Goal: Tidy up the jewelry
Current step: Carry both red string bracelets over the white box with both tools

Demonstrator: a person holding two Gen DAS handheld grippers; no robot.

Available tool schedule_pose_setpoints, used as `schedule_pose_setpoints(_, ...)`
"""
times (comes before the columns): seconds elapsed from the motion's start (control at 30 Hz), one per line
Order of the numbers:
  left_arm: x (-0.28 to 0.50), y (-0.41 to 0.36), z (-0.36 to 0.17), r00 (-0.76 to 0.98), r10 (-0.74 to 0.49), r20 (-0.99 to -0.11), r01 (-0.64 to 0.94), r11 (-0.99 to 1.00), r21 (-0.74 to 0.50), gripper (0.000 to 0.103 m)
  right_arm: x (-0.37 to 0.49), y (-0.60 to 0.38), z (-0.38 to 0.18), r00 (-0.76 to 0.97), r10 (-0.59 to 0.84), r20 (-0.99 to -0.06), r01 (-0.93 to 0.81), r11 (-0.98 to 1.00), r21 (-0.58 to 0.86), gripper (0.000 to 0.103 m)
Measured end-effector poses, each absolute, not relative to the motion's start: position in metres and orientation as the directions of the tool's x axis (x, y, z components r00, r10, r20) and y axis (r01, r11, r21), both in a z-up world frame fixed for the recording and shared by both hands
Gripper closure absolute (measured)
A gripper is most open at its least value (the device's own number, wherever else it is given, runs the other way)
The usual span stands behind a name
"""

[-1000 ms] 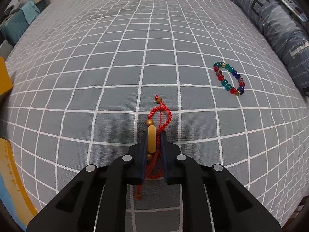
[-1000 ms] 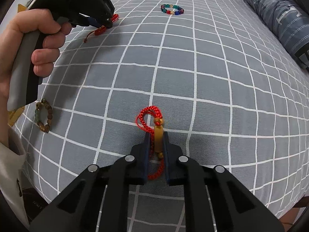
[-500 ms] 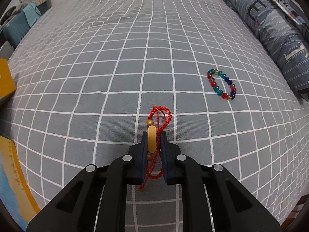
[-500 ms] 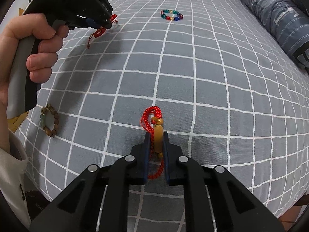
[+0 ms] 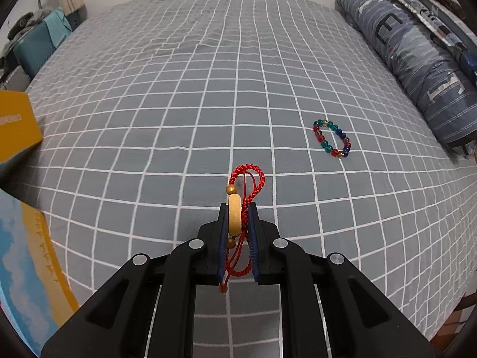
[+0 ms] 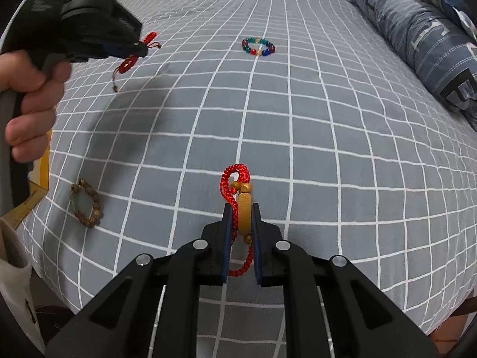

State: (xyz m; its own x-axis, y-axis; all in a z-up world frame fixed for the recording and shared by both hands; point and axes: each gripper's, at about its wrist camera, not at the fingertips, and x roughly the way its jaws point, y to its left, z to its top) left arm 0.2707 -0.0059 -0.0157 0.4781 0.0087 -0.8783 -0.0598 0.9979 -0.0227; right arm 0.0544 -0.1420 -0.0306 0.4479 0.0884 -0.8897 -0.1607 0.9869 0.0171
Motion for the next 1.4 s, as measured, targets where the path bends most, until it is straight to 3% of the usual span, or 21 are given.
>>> schedule_pose_setpoints(0.8,0.204,0.041,0.029,0.552,0.081,-0.83,-0.13,0.991,0.011,0.091,0.097,-0.142,0.004,0.568,0.046,-0.822,-0.097,0.995,-0.012,0.092)
schedule_pose_setpoints(1.4,0.126,0.113,0.083,0.619,0.181,-0.764,-0.274,0.962,0.005,0.091,0.107,-0.061,0.057,0.632,0.146,-0.761,-0.2,0.98,0.022,0.092)
